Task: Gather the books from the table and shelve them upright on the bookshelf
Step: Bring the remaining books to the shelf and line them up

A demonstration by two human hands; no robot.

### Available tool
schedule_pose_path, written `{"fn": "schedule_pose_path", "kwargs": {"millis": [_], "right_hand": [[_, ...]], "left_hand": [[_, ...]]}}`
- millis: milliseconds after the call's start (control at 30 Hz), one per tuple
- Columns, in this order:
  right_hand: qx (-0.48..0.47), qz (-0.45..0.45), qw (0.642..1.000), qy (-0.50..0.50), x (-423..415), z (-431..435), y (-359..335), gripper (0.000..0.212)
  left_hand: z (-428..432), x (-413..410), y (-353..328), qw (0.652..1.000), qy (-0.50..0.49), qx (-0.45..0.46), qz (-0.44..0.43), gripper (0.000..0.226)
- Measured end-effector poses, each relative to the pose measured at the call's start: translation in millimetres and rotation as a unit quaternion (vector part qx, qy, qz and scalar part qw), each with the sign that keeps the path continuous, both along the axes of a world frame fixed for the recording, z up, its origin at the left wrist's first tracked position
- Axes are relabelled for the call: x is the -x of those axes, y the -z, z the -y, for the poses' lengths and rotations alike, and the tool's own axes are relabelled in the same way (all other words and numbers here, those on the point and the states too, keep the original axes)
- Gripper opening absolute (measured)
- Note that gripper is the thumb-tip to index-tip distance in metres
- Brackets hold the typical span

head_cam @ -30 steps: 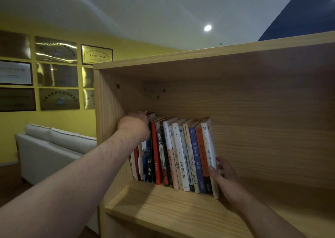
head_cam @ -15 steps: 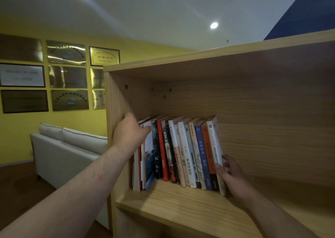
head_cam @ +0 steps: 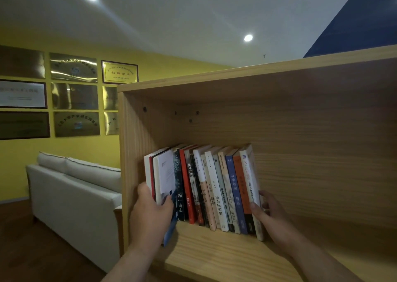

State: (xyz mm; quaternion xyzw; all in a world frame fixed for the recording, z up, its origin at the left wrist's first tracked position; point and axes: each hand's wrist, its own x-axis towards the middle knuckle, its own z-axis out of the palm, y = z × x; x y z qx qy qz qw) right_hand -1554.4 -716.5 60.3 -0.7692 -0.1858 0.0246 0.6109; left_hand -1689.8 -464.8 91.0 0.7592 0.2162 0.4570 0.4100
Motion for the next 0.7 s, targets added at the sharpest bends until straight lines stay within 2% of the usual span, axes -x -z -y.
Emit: {"fn": "schedule_pose_path", "kwargs": {"millis": [233,400,500,700], "right_hand": [[0.033,-0.002,0.999,0.013,8.0,1.9,-6.7,0.06],[0.057,0.002,0.998,0.013,15.5,-5.5,-16.7,0.057],[0.073,0.0,0.997,-0.002,23.7,-21.4,-24.4,0.055],[0.073,-0.002,0.997,-0.038,27.6,-40.5,-26.8,0.061]], "left_hand": [[4.2,28.3,1.6,0.998,-0.01,0.047,0.03,0.034],[-0.8,68.9,7.4,0.985,-0.01,0.138,0.1,0.043],[-4.3,76.8,8.7,0.979,0.024,0.15,0.133,0.045],[-0.4,67.5,8.7,0.969,0.107,0.173,0.141,0.048]]}}
